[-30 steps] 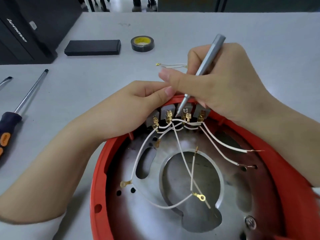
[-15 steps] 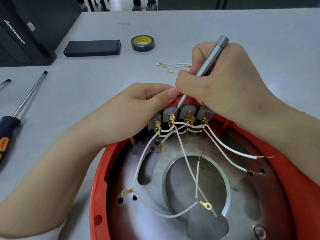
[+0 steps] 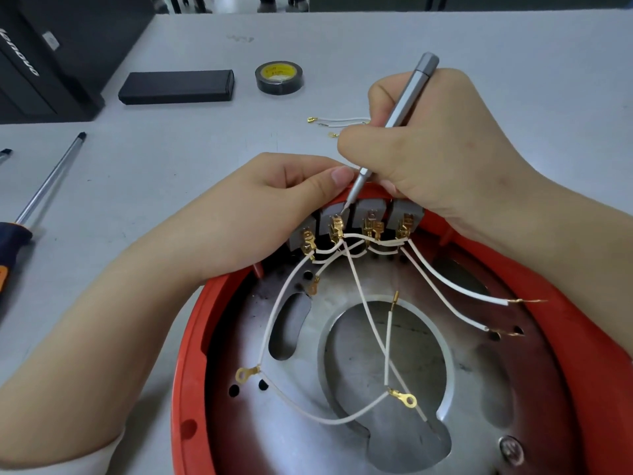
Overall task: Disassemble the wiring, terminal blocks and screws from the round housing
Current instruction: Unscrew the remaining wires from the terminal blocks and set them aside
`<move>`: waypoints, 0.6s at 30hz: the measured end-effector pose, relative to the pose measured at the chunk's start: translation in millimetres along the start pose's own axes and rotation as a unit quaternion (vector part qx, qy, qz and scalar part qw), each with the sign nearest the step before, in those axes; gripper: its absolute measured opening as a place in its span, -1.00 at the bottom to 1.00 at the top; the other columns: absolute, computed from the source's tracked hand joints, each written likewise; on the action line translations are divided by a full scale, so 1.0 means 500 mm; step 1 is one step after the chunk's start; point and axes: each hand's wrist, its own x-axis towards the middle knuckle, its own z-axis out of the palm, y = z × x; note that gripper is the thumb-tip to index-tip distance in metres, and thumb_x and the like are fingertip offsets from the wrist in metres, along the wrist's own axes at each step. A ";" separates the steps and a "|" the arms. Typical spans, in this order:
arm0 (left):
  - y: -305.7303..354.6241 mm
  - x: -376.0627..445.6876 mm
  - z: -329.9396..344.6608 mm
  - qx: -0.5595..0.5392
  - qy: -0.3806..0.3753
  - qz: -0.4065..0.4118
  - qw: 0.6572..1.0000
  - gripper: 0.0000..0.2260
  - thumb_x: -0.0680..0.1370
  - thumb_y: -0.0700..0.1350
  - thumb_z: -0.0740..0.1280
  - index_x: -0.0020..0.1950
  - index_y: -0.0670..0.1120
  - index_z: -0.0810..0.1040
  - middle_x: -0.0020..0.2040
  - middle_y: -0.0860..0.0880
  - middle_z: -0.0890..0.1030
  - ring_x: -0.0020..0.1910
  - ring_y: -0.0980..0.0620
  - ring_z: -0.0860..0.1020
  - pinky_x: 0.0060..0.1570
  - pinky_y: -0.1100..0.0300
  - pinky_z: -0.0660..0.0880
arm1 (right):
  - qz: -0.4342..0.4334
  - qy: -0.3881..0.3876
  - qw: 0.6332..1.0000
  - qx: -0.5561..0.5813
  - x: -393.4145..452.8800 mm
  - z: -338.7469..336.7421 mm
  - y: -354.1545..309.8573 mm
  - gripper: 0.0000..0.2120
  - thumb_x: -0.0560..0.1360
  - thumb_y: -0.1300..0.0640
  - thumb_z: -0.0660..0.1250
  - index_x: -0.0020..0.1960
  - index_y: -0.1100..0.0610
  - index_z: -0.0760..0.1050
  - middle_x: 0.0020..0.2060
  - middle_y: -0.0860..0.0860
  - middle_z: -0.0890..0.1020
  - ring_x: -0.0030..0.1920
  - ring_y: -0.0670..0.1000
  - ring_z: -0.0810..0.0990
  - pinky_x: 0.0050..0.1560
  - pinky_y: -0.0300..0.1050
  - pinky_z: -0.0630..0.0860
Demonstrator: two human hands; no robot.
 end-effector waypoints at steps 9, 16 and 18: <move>0.005 -0.001 0.001 0.042 0.017 -0.010 0.999 -0.74 0.63 0.03 0.16 0.15 0.09 0.63 0.00 0.15 0.69 0.07 0.16 0.63 0.21 0.10 0.48 | -0.034 -0.005 0.999 -0.001 0.004 0.005 -0.003 -0.62 0.39 0.30 0.29 -0.48 0.12 0.17 -0.66 -0.09 0.19 -0.60 -0.09 0.23 -0.55 -0.38 0.17; 0.009 0.000 0.000 0.056 0.018 -0.011 0.998 -0.74 0.61 0.08 0.16 0.12 0.17 0.64 -0.02 0.06 0.71 0.07 -0.02 0.64 0.23 -0.10 0.46 | 0.008 -0.061 0.998 0.019 0.016 0.008 -0.002 -0.60 0.39 0.32 0.26 -0.50 0.12 0.14 -0.69 -0.14 0.19 -0.63 -0.12 0.24 -0.58 -0.37 0.17; 0.010 0.001 0.000 0.058 0.019 -0.009 0.998 -0.75 0.62 0.07 0.17 0.12 0.15 0.64 -0.02 -0.01 0.70 0.07 -0.10 0.62 0.21 -0.13 0.46 | 0.009 -0.064 0.997 0.029 0.017 0.008 -0.002 -0.59 0.39 0.32 0.26 -0.51 0.11 0.14 -0.68 -0.15 0.18 -0.64 -0.13 0.24 -0.58 -0.38 0.17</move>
